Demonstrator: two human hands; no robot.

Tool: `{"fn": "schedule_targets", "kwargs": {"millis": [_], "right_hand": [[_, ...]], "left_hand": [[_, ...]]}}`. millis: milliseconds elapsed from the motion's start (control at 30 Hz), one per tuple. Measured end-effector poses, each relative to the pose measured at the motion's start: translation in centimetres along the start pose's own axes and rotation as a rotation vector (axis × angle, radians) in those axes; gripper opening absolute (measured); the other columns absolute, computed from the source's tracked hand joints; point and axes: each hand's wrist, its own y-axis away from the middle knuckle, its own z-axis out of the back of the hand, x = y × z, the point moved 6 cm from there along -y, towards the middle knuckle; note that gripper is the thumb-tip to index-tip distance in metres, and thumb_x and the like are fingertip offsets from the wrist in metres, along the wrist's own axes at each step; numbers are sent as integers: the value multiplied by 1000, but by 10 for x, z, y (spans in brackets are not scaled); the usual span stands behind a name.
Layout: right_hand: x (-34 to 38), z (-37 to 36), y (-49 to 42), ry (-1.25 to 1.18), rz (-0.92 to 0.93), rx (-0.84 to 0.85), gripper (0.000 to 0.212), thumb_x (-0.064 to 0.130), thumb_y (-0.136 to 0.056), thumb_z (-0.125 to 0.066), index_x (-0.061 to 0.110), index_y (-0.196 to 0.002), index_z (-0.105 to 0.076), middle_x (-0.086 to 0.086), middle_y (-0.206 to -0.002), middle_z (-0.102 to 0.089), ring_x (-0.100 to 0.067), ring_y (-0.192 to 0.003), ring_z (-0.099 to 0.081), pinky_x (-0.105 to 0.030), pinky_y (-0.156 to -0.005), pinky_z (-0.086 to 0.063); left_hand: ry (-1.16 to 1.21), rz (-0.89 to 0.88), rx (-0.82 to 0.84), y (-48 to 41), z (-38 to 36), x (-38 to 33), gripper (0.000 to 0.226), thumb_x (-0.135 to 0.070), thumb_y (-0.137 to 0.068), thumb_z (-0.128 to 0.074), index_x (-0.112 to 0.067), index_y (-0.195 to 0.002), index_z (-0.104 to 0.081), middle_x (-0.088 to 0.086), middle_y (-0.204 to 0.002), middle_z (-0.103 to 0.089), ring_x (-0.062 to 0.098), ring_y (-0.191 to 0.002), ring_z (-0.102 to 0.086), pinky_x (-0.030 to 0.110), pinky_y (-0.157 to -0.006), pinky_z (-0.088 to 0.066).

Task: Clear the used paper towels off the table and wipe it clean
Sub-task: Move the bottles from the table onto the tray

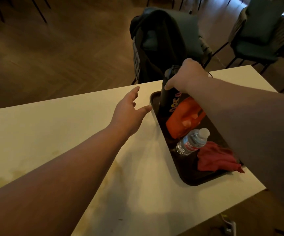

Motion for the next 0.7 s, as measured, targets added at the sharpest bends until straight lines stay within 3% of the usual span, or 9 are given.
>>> {"fn": "schedule_targets", "kwargs": {"millis": [133, 367, 500, 567, 700], "right_hand": [[1, -2, -3, 71, 4, 52, 65, 35, -75, -87, 10, -126, -54, -7, -101, -54, -28, -102, -57, -47, -98, -50], [4, 1, -7, 296, 32, 197, 68, 47, -84, -77, 10, -135, -52, -15, -112, -53, -39, -119, -55, -54, -107, -43], [-3, 1, -6, 273, 36, 231, 67, 44, -89, -74, 6, -138, -50, -14, -105, -51, -33, -106, -58, -41, -96, -49], [-7, 1, -5, 285, 32, 225, 70, 50, -83, -77, 8, -134, -52, -14, -105, -55, -32, -102, -58, -42, -94, -49], [-13, 6, -4, 286, 20, 142, 84, 69, -64, -79, 14, -123, -55, -14, -104, -57, -39, -106, -59, -55, -100, -46]], "left_hand": [[-19, 29, -12, 3, -6, 2, 81, -26, -91, -76, -37, -158, -32, -4, -158, -42, 22, -141, -47, 44, -108, -49], [-27, 43, -29, 9, -3, 2, 81, -26, -91, -75, -35, -158, -31, -4, -158, -42, 21, -140, -47, 42, -107, -50], [-49, 53, -33, 13, -2, 1, 79, -28, -93, -73, -33, -159, -30, -4, -157, -44, 22, -139, -48, 42, -106, -51], [-81, 49, -20, 16, -4, 1, 72, -31, -95, -70, -30, -157, -34, -2, -155, -47, 22, -138, -49, 39, -104, -51], [-133, 41, -25, 24, -7, -2, 50, -34, -102, -59, -26, -150, -47, -2, -147, -54, 20, -132, -54, 31, -93, -55]]}}
